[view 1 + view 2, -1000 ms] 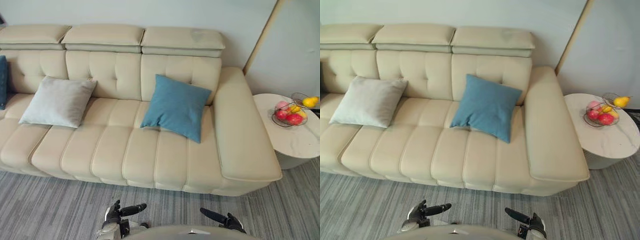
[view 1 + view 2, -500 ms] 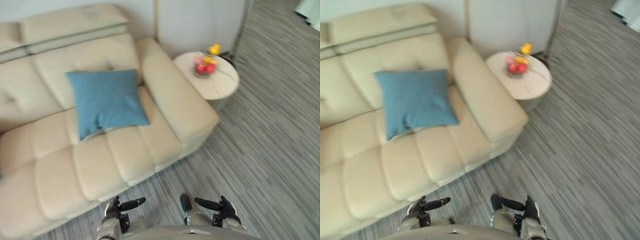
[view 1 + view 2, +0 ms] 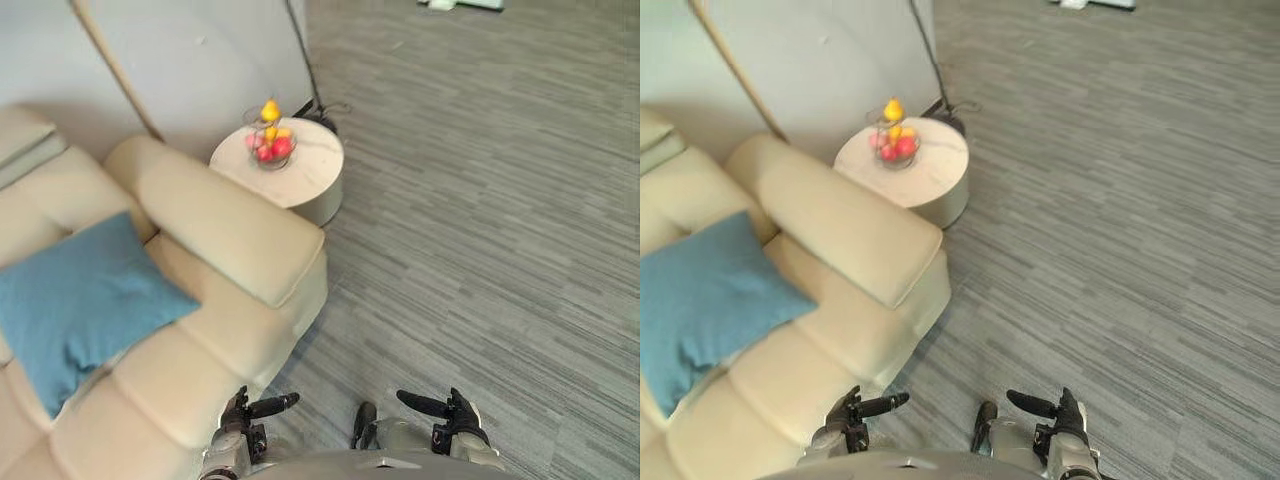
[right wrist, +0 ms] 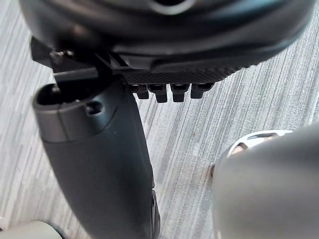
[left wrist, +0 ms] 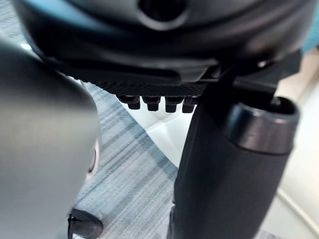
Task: Pick up cushions and gather them together orderly.
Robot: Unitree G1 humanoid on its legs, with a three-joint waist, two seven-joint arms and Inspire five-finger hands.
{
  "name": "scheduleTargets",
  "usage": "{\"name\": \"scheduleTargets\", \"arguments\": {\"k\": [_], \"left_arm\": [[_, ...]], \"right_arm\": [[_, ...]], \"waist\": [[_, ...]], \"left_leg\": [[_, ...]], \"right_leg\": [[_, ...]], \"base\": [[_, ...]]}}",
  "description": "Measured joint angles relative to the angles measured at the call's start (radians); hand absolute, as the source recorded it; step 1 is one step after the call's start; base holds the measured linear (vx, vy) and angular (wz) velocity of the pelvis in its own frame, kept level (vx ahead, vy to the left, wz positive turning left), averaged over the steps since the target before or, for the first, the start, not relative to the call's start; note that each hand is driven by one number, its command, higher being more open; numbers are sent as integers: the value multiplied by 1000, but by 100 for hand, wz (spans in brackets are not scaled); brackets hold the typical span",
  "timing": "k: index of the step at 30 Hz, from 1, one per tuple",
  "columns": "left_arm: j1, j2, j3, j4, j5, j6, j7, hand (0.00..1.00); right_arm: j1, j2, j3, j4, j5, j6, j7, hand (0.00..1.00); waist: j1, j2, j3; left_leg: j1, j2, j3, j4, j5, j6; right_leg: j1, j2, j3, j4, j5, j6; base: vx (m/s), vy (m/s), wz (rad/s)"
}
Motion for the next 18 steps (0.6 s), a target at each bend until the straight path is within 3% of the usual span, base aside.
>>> {"name": "scheduleTargets", "arguments": {"k": [3,7,10,12,13,15,18], "left_arm": [[1,-4,4,-15,-9,-2,1,100],[0,-18,62,-19,-11,-7,1,100],[2,-36,116,-18,-15,-10,1,100],[10,-33,119,-16,-17,-10,2,100],[12,-25,118,-15,-15,-7,-1,100],[18,-20,118,-12,-14,2,1,100],[9,-21,119,3,-14,11,2,100]], "right_arm": [[4,-1,0,-2,0,2,-2,100],[5,-4,32,-3,0,2,-10,100],[14,-7,33,-2,0,7,-10,100],[24,-5,30,-2,0,7,-7,100],[43,1,28,-4,3,8,-7,100],[50,7,30,-4,0,10,-7,100],[41,5,42,-16,-1,11,5,100]], "waist": [[2,1,2],[11,-3,5],[27,10,-4],[31,11,-14],[30,-8,-28],[29,-19,-50],[30,-21,-65]], "left_leg": [[-73,-52,-50,-125,-2,6],[-118,-144,-269,-401,5,8],[-96,-171,-350,-439,38,7],[-83,-172,-324,-434,51,21],[-65,-172,-269,-435,49,23],[-46,-181,-217,-443,43,37],[-17,-194,-136,-436,44,42]], "right_leg": [[30,32,88,-29,0,0],[29,90,271,-39,2,-6],[26,126,377,-21,4,-4],[26,142,442,-8,4,24],[10,139,481,35,-27,57],[-17,131,515,83,-63,71],[-52,114,491,111,-68,80]], "base": [[24,7,-112],[105,94,-152],[144,181,-142],[291,343,-136],[275,278,-104],[198,115,-72],[335,112,-96]]}}
